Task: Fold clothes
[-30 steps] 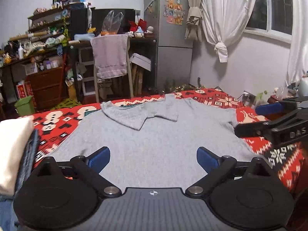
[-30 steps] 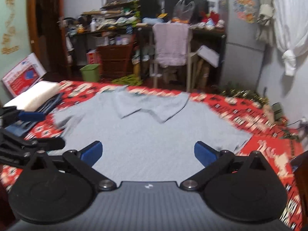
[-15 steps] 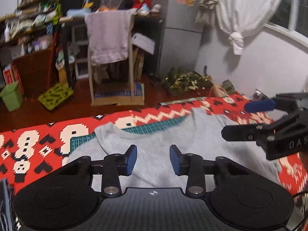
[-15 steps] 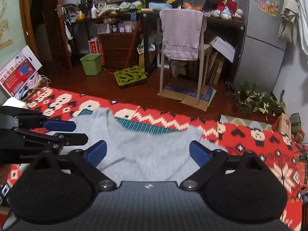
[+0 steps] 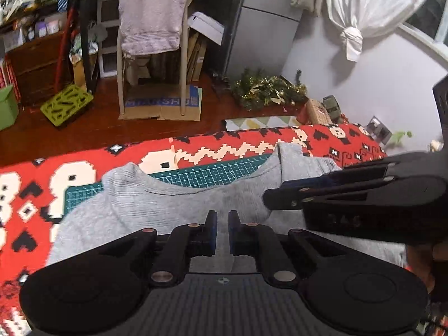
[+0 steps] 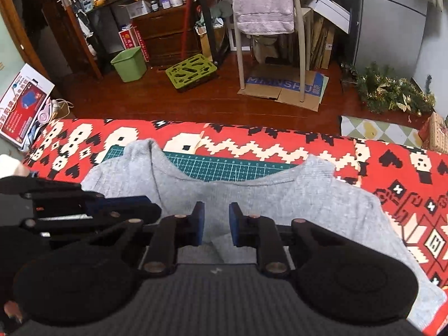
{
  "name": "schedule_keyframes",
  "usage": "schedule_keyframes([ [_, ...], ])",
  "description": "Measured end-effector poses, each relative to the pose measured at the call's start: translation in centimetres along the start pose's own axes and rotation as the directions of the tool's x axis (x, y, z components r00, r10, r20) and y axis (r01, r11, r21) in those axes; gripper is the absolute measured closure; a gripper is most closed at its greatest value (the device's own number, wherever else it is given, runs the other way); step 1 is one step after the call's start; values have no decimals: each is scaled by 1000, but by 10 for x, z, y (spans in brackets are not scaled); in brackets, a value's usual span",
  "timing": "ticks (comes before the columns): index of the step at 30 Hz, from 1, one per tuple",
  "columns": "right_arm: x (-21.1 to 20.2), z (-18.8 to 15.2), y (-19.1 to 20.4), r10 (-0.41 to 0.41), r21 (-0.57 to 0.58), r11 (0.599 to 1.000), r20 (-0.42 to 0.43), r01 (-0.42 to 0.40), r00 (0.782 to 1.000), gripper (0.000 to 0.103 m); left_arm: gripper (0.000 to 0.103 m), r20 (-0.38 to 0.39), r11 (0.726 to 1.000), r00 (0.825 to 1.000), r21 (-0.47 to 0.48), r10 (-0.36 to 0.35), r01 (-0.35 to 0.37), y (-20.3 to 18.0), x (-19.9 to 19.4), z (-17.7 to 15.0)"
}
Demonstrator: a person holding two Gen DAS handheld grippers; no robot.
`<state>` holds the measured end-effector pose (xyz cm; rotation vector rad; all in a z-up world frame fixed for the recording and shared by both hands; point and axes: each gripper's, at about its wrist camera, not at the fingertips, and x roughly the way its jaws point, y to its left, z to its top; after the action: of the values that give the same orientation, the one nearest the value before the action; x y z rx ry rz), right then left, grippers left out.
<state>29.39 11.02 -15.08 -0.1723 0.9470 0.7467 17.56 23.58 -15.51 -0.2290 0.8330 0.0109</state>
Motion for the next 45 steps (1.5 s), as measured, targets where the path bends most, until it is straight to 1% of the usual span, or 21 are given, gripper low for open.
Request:
schedule_keyframes([
  [1, 5, 2, -1, -2, 8, 1000, -2, 2, 1000, 91, 95, -5, 1000, 1000, -18, -8, 8, 2, 6, 3],
  [2, 10, 3, -3, -3, 18, 1000, -1, 3, 1000, 93, 95, -3, 999, 1000, -30, -13, 13, 4, 10, 5],
  [5, 26, 8, -9, -3, 40, 999, -8, 3, 1000, 93, 95, -6, 999, 1000, -47, -21, 21, 11, 26, 12],
  [8, 41, 12, -13, 9, 43, 999, -27, -7, 1000, 94, 95, -34, 997, 999, -69, -33, 31, 18, 46, 16],
  [9, 46, 13, -13, 12, 42, 999, -30, -10, 999, 94, 97, -43, 996, 998, -79, -40, 37, 20, 52, 17],
  [14, 67, 20, -16, 25, 63, 998, -37, -22, 999, 95, 100, -21, 992, 999, -120, -43, 40, 32, 65, 24],
  [16, 71, 23, -15, 22, 55, 998, -24, -21, 999, 99, 100, -11, 991, 999, -123, -48, 46, 35, 68, 26],
  [19, 76, 28, -14, 18, 44, 999, -22, -17, 1000, 100, 100, -4, 995, 999, -95, -43, 42, 34, 69, 27],
  [21, 76, 33, -15, 23, 67, 998, -30, -21, 999, 98, 100, -10, 993, 999, -113, -39, 38, 36, 68, 30],
  [23, 66, 36, -16, 14, 77, 997, -11, -13, 1000, 96, 100, -1, 991, 1000, -131, -26, 26, 37, 61, 32],
  [24, 59, 37, -17, 6, 78, 997, 3, -7, 1000, 92, 99, 4, 990, 1000, -140, -19, 20, 37, 57, 34],
  [28, 29, 38, -30, -58, 75, 996, 40, 54, 998, 92, 97, 38, 989, 999, -146, 17, -11, 44, 32, 43],
  [31, 13, 38, -48, -109, 71, 992, 45, 106, 993, 92, 94, 65, 990, 995, -125, 70, -62, 56, 13, 48],
  [32, 11, 38, -57, -128, 78, 989, 37, 125, 991, 92, 91, 70, 990, 993, -113, 90, -82, 61, 8, 49],
  [33, 10, 39, -67, -145, 89, 986, 28, 142, 989, 92, 84, 68, 990, 992, -107, 103, -96, 69, 5, 49],
  [35, 11, 39, -85, -151, 98, 984, 13, 149, 988, 91, 73, 65, 988, 989, -96, 130, -123, 84, -1, 48],
  [38, 16, 38, -106, -176, 77, 981, -17, 177, 984, 89, 73, 29, 985, 988, -82, 154, -151, 110, -1, 43],
  [40, 20, 36, -115, -176, 67, 982, -28, 178, 984, 79, 73, -4, 986, 989, -76, 146, -145, 122, 0, 40],
  [42, 20, 34, -121, -185, 61, 980, -32, 187, 982, 76, 71, -34, 988, 991, -78, 130, -132, 132, 2, 38],
  [43, 19, 33, -125, -200, 63, 977, -35, 202, 979, 75, 70, -47, 989, 991, -74, 128, -131, 135, 4, 36],
  [45, 16, 29, -137, -225, 110, 967, -47, 229, 973, 75, 70, -72, 989, 988, -56, 136, -140, 137, 8, 33],
])
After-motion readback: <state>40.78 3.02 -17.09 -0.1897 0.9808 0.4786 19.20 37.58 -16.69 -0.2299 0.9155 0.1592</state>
